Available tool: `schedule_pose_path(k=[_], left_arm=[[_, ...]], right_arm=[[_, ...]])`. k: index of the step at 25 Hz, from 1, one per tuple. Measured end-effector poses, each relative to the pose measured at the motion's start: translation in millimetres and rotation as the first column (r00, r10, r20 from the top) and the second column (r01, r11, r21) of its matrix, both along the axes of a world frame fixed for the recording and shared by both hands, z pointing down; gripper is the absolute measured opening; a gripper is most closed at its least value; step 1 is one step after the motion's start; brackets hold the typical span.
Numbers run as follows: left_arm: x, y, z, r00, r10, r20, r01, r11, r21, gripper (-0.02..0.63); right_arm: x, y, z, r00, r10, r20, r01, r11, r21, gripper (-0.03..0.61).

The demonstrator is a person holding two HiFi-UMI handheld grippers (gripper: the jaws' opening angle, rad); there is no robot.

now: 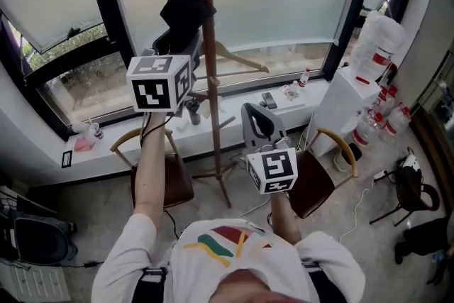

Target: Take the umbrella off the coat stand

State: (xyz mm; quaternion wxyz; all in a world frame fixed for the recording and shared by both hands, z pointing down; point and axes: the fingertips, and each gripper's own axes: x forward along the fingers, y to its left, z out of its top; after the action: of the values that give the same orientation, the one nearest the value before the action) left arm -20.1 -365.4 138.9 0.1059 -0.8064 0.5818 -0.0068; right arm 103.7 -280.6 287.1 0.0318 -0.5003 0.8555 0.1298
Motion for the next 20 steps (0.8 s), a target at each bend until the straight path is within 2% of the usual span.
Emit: schedule_pose_path(k=[14,20], left_arm=[[-5,8,-40,1.0,-0.01,-0.009,0.01,0.999,0.053,0.207],[-2,7,-55,1.0,0.015,-0.027,-0.013,0.998,0.064,0.207]], right_arm=[[-1,5,-12,1.0,-0.009,-0.017,0.01,0.999,0.031,0.0],[-3,3,-15,1.0,-0.014,-0.021,0.015,0.999,0.035,0.0]])
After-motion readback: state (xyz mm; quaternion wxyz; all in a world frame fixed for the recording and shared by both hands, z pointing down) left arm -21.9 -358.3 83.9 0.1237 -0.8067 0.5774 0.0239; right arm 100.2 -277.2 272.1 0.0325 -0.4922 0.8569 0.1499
